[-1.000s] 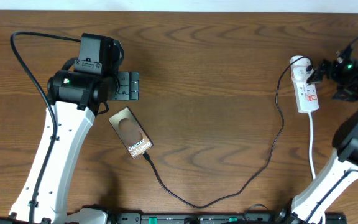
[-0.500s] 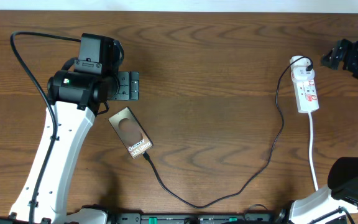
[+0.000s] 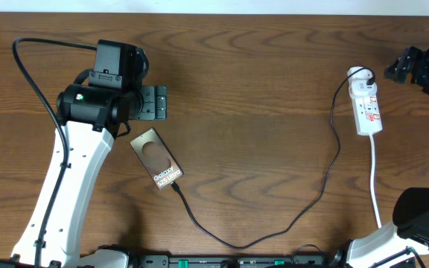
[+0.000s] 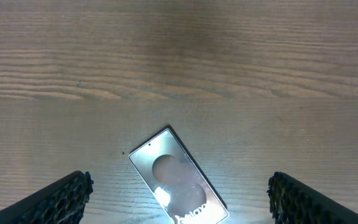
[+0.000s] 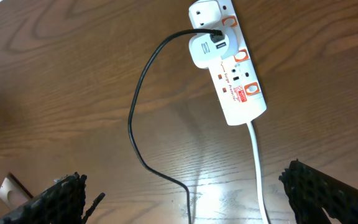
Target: Plug charger to phone and switch on socket
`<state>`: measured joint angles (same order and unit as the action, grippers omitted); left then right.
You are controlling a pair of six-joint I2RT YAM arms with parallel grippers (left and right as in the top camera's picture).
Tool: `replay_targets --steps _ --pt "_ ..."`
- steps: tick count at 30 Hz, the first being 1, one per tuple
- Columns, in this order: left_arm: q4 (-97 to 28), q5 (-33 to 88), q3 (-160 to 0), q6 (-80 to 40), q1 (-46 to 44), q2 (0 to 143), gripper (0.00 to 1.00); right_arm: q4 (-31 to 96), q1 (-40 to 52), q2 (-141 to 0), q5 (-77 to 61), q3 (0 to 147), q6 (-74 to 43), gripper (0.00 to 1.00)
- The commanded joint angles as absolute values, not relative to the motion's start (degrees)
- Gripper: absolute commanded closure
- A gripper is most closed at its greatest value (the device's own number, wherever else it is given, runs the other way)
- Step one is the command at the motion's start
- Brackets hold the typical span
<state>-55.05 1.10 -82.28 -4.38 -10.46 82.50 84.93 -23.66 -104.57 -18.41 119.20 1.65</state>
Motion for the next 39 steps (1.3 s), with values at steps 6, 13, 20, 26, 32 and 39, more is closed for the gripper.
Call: replay_targets --steps 6,13,20,26,32,39 --pt "-55.0 0.4 -83.0 -3.6 -10.4 82.2 0.07 85.1 -23.6 -104.2 -19.0 119.5 0.9 0.01" --pt "-57.9 0.6 -82.4 -3.6 -10.4 76.6 0.07 85.1 -23.6 -104.2 -19.0 119.5 0.9 0.01" --pt "-63.5 0.8 -81.4 -3.6 -10.4 66.0 0.07 85.1 -23.6 -104.2 -19.0 119.5 0.9 0.01" --pt "-54.0 0.8 -74.5 -3.9 -8.8 55.0 0.07 85.1 -23.6 -104.2 -19.0 119.5 0.9 0.01" --pt "-29.5 0.8 -55.6 -4.6 -8.0 40.1 0.07 85.1 -23.6 -104.2 -18.9 119.5 0.9 0.01" --pt "-0.6 3.6 -31.1 -5.0 -6.0 22.1 0.07 85.1 -23.6 -104.2 -19.0 119.5 0.9 0.01"
